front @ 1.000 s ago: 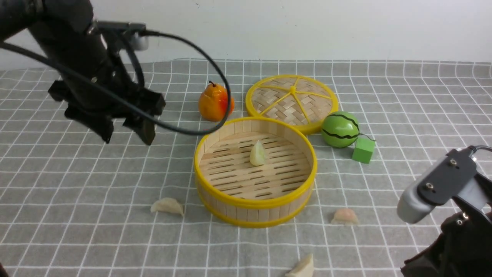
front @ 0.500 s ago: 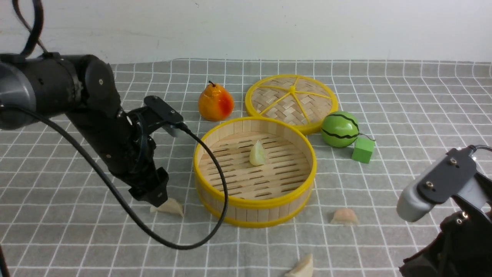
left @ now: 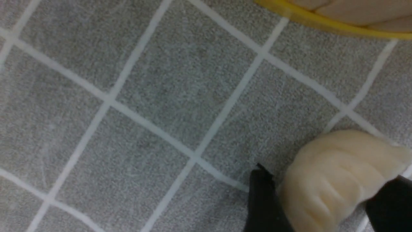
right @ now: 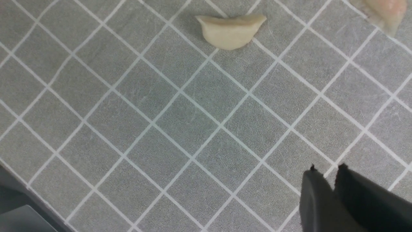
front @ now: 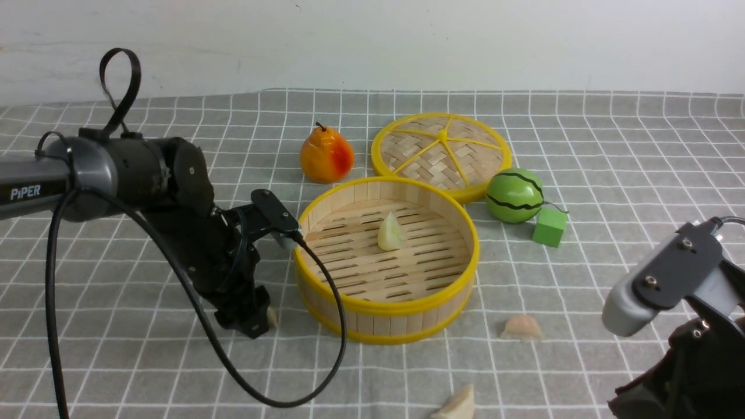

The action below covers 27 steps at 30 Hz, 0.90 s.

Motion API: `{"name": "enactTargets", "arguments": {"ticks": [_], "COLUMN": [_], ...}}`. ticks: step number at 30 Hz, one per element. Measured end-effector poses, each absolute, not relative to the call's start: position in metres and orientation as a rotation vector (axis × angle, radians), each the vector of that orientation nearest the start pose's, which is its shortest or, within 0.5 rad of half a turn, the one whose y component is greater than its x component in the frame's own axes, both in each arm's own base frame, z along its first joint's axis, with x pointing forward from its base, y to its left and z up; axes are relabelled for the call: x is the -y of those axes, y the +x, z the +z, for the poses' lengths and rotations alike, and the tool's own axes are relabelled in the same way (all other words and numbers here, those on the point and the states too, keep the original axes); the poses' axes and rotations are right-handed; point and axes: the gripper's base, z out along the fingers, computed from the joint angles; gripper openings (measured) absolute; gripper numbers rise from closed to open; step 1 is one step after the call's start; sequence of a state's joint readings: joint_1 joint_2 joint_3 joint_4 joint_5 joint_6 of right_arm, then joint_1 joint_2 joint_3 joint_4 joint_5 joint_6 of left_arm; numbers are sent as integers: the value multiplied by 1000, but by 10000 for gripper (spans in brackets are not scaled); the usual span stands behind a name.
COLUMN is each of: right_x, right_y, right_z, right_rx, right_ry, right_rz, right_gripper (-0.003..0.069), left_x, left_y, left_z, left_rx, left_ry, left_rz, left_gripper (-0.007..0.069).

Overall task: Put the dumplings into the steamer on the table with the grey tablecloth.
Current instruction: 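Reach for and grasp a dumpling on the table with the left gripper, then place the dumpling into the bamboo steamer basket with the left gripper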

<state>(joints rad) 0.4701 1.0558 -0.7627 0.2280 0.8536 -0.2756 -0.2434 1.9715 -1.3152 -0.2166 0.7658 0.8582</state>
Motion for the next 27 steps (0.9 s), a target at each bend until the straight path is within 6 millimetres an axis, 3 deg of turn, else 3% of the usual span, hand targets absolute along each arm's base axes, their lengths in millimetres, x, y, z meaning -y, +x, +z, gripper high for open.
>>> {"name": "enactTargets", "arguments": {"ticks": [6, 12, 19, 21, 23, 27], "right_x": [-100, -100, -100, -100, -100, -100], "right_y": [163, 163, 163, 163, 163, 164], "right_z": [281, 281, 281, 281, 281, 282], "right_rx": [-2490, -2490, -2487, -2483, -2479, -2475], "right_ry": [-824, -824, -823, -821, -819, -817], "right_rz": [344, 344, 343, 343, 342, 342], "right_gripper": [95, 95, 95, 95, 95, 95], "left_x": [107, 108, 116, 128, 143, 180], "left_y": [375, 377, 388, 388, 386, 384], "left_z": [164, 184, 270, 294, 303, 295], "left_rx": [-2592, -2658, -2596, -2567, -2566, -2578], "left_ry": [1249, 1196, 859, 737, 659, 655], "left_rz": [-148, -168, -232, -288, -325, -294], "left_gripper": [134, 148, 148, 148, 148, 148]}}
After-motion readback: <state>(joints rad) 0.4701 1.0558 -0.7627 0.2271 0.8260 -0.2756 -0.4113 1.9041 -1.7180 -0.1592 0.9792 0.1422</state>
